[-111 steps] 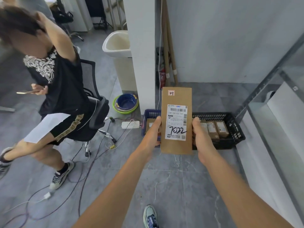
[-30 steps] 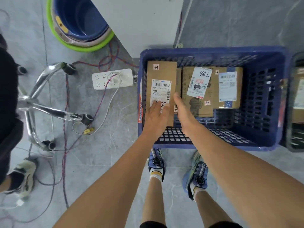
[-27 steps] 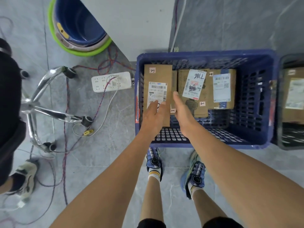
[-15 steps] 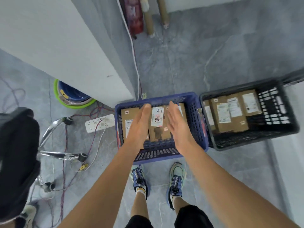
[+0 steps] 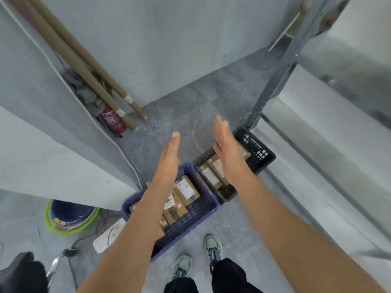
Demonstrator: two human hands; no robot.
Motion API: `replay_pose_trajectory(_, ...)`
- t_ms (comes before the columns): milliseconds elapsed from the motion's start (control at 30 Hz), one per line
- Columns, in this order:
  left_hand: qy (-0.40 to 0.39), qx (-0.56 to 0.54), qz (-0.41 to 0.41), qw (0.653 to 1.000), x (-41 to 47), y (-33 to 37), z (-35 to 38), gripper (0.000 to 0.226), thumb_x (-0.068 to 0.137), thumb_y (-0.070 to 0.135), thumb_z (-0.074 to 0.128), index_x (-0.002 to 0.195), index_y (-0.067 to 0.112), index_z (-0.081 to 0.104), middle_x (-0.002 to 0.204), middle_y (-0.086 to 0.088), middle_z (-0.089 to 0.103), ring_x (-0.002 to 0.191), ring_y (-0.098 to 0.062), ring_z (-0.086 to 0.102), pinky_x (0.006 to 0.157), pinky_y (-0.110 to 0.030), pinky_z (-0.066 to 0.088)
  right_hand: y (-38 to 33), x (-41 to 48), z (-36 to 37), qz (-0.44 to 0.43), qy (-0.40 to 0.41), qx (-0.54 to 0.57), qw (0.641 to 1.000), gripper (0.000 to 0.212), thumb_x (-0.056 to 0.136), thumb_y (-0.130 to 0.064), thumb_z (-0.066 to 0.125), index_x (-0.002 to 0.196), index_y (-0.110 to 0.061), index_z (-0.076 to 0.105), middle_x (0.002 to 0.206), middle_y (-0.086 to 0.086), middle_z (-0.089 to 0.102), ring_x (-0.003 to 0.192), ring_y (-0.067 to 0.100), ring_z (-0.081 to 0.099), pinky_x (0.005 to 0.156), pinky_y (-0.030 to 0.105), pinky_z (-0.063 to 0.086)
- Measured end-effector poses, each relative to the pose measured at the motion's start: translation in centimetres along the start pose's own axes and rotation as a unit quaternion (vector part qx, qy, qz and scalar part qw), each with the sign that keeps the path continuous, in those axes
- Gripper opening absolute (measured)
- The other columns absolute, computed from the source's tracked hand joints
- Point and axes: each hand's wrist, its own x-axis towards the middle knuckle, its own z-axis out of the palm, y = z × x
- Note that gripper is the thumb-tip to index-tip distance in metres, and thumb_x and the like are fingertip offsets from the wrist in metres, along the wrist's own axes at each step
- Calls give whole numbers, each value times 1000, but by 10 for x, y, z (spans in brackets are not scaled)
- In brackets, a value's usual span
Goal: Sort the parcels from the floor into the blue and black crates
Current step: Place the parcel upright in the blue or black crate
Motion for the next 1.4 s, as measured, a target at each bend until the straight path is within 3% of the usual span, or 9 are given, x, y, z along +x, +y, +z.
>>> replay_pose_trajectory(100, -59, 18, 36, 997, -27, 35, 15, 86, 88, 85, 38, 158, 36, 35, 163, 12, 35, 128, -3, 42, 122, -50, 29, -39, -35, -13, -42, 43, -2, 998, 67, 102, -69, 30, 163, -41, 29, 170, -17, 28, 156, 4, 25, 129, 37, 19)
replay_pose_trajectory(267, -145, 60, 85, 984, -77, 78, 37, 95, 81, 89, 38, 160, 35, 31, 165, 12, 30, 123, -2, 44, 123, -52, 28, -86, -104, -29, -100, 130, 6, 986, 69, 103, -69, 29, 165, -39, 27, 169, -19, 29, 156, 6, 26, 129, 40, 19)
replay_pose_trajectory(400, -243, 83, 122, 959, -122, 95, 68, 90, 85, 80, 36, 159, 29, 33, 164, 9, 33, 139, -12, 42, 122, -49, 29, -109, -166, -42, -141, 196, 9, 970, 58, 99, -69, 33, 152, -48, 41, 144, -38, 50, 138, -11, 44, 120, 28, 29)
replay_pose_trajectory(467, -285, 92, 145, 943, -143, 97, 89, 73, 98, 68, 33, 158, 27, 36, 161, 8, 37, 143, -13, 39, 121, -45, 30, -116, -199, -52, -159, 233, 9, 959, 67, 95, -72, 34, 156, -45, 38, 155, -30, 46, 144, -7, 40, 121, 28, 28)
replay_pose_trajectory(600, -356, 133, 176, 908, -187, 91, 138, 88, 81, 87, 40, 154, 37, 42, 159, 11, 41, 144, -14, 39, 120, -51, 31, -120, -262, -82, -188, 307, 24, 933, 84, 91, -77, 36, 164, -39, 27, 169, -16, 31, 154, 4, 30, 127, 36, 24)
replay_pose_trajectory(667, -395, 140, 185, 889, -214, 84, 165, 80, 86, 81, 39, 153, 36, 44, 156, 12, 44, 142, -12, 41, 120, -51, 33, -119, -298, -102, -198, 345, 38, 917, 81, 92, -77, 37, 164, -40, 29, 168, -17, 32, 153, 2, 32, 128, 37, 25)
replay_pose_trajectory(833, -500, 187, 204, 821, -300, 46, 236, 78, 91, 75, 32, 155, 32, 41, 157, 18, 42, 140, -3, 42, 119, -46, 35, -104, -398, -159, -219, 439, 81, 867, 65, 102, -72, 41, 161, -45, 35, 163, -23, 39, 146, -6, 39, 128, 39, 29)
replay_pose_trajectory(1233, -666, 257, 134, 687, -538, -113, 379, 73, 93, 75, 33, 152, 33, 45, 153, 18, 46, 140, -7, 44, 116, -48, 38, -17, -677, -273, -226, 624, 145, 734, 61, 104, -65, 40, 161, -43, 36, 161, -24, 42, 145, -6, 41, 126, 36, 30)
replay_pose_trajectory(1400, -716, 289, 120, 624, -615, -173, 412, 69, 98, 72, 31, 152, 33, 45, 153, 20, 46, 138, -2, 45, 116, -46, 39, 19, -762, -294, -219, 672, 155, 691, 78, 95, -73, 41, 164, -39, 31, 166, -20, 36, 150, -2, 35, 126, 34, 28)
